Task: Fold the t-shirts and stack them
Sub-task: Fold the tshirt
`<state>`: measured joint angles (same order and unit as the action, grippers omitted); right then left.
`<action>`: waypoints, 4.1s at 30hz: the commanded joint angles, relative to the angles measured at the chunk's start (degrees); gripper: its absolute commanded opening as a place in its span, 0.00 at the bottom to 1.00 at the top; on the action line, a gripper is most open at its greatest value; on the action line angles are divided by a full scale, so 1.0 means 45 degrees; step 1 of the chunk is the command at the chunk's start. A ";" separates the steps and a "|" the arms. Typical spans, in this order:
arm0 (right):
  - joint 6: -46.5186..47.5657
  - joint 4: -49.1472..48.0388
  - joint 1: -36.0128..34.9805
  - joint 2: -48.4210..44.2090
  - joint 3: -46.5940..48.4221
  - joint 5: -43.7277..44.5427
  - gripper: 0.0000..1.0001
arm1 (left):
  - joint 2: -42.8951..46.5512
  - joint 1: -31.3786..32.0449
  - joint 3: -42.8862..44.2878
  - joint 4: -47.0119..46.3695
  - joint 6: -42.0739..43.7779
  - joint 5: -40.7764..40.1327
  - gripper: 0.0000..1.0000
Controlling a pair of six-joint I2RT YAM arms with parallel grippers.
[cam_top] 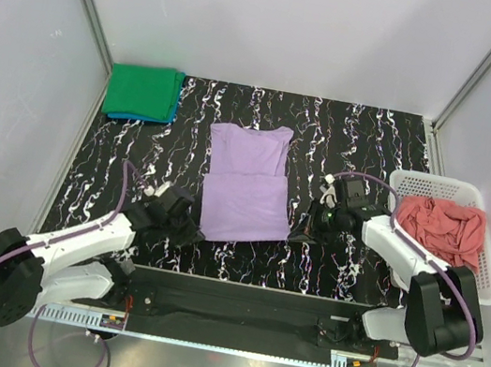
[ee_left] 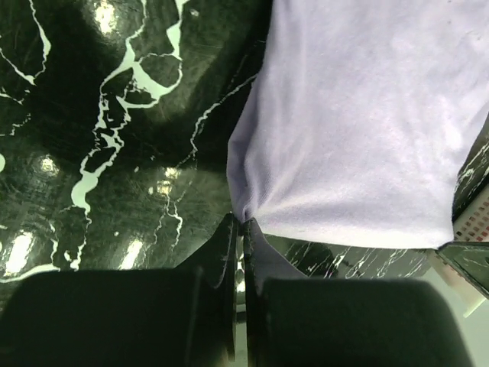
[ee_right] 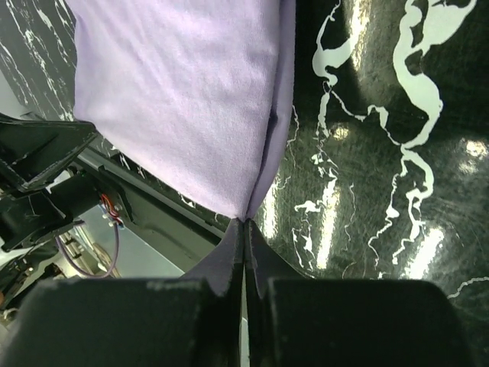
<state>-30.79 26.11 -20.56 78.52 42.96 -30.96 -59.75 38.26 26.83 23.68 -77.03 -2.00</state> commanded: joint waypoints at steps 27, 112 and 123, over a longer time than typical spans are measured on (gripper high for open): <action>0.0161 0.2128 0.0037 0.3700 0.9316 0.2251 0.00 | -0.4470 -0.3325 0.9637 0.2081 0.5867 -0.0592 0.00; -0.0599 -0.1718 0.1796 1.3431 1.8756 -0.0789 0.29 | -1.5571 -0.6921 1.8277 -0.4150 0.8544 0.5580 0.47; -0.1325 -0.2756 0.1540 1.4407 1.6257 -0.1892 0.30 | -1.5630 -0.6608 1.6346 -0.2471 0.9267 0.4626 0.43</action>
<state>-37.30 13.72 -14.85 142.80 119.28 -39.13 -132.38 8.95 103.31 9.89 -37.39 21.34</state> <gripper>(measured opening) 0.301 0.436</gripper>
